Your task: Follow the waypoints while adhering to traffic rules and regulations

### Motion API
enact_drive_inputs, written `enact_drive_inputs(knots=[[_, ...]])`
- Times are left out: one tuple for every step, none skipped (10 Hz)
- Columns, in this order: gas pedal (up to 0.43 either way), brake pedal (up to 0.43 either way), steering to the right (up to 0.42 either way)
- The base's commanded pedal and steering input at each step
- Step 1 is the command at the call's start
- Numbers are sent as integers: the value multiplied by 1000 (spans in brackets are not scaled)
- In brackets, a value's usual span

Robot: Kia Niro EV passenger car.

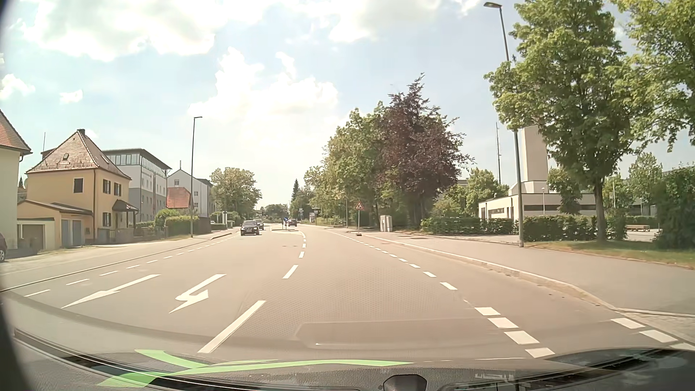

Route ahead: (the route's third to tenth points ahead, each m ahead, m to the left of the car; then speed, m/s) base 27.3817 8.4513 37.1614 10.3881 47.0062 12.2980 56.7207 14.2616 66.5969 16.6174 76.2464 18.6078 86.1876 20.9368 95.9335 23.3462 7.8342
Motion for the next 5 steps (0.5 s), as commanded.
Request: enact_drive_inputs(knots=[[150,0,-24],[150,0,-26],[150,0,-27],[150,0,-28],[150,0,-29]])
